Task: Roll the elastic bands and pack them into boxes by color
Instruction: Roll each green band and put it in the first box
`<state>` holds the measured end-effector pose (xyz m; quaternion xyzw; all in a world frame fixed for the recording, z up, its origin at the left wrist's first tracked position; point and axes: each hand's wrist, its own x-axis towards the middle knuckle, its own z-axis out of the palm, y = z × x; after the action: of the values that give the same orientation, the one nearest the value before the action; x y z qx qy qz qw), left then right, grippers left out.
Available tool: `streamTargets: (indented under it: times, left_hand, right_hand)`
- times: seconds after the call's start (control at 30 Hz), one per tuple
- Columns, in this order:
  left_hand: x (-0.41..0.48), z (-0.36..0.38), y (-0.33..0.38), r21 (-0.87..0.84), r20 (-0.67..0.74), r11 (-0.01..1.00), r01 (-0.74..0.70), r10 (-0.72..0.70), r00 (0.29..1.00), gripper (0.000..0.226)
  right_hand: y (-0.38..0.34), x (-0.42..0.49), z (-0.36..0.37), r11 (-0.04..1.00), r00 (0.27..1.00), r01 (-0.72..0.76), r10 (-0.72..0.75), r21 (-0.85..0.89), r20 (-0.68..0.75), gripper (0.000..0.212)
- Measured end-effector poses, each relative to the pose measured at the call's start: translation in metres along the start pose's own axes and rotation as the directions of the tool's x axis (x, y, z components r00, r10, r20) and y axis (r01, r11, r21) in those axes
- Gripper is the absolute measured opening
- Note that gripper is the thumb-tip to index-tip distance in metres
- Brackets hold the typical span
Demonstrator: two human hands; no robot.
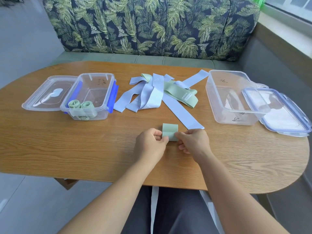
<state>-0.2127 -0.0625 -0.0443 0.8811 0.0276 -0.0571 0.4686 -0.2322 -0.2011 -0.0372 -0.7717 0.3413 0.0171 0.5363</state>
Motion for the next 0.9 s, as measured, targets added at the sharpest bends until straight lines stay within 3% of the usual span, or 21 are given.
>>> streamTargets:
  times: [0.27, 0.63, 0.9]
  left_hand:
    - [0.016, 0.004, 0.005, 0.057, -0.008, 0.998, 0.036, -0.036, 0.999, 0.010]
    - [0.037, 0.000, 0.020, 0.168, 0.029, 0.982, 0.084, -0.090, 0.996, 0.020]
    - [0.049, 0.000, 0.019, 0.149, 0.042, 0.988, 0.039, -0.046, 0.998, 0.025]
  right_hand:
    - [-0.001, 0.010, 0.001, 1.000, 1.000, -0.007, 0.008, 0.010, -0.012, 0.032]
    - [0.001, 0.005, 0.001, 0.998, 0.998, 0.057, -0.056, 0.034, -0.006, 0.018]
    - [-0.007, 0.017, 0.008, 0.997, 0.997, 0.079, -0.079, 0.000, -0.024, 0.016]
